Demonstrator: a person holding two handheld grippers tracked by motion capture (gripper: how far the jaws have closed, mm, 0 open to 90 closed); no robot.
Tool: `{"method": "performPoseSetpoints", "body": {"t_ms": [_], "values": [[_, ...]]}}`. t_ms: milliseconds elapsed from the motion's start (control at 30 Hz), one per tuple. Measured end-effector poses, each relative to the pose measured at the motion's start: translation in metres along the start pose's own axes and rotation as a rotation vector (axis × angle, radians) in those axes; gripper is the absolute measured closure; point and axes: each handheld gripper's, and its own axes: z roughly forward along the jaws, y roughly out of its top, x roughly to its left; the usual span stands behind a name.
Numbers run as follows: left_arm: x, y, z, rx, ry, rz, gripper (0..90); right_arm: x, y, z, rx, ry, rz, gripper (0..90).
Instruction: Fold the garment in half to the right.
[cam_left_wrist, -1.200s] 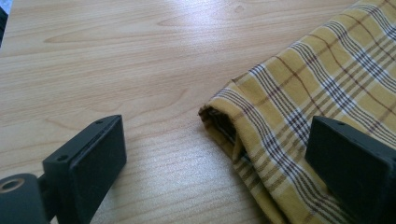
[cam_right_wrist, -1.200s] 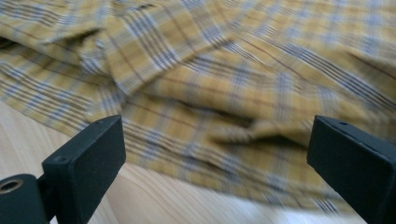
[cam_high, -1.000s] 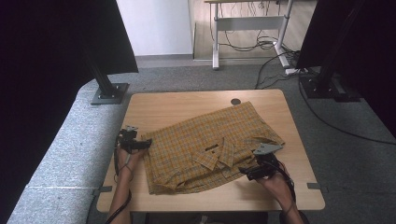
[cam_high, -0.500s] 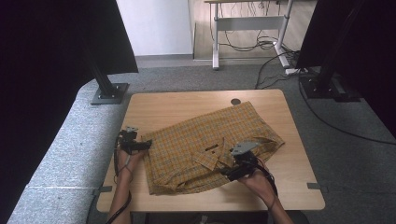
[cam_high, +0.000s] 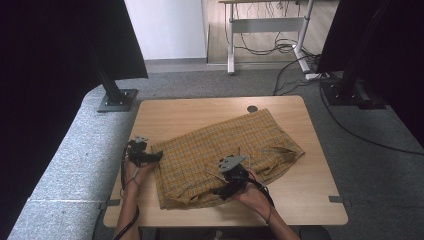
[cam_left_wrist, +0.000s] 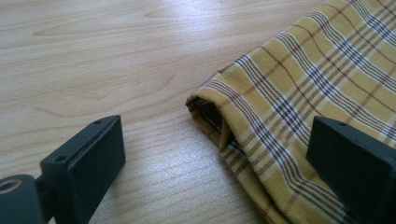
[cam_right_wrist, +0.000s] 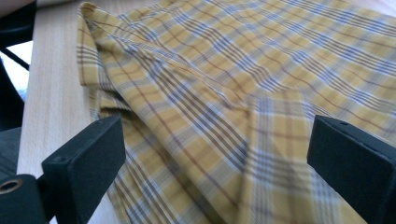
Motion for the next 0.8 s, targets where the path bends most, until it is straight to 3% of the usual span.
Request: {"method": "performPoseSetpoints", "body": {"t_ms": [533, 800], "values": [[0.0, 0.0, 0.0, 0.001, -0.003, 0.005, 4.7, 0.029, 0.026, 0.043, 0.002, 0.099, -0.059, 3.4], [0.0, 0.0, 0.0, 0.002, -0.004, 0.007, 4.7, 0.048, 0.036, 0.068, 0.028, 0.143, -0.091, 3.4]]}}
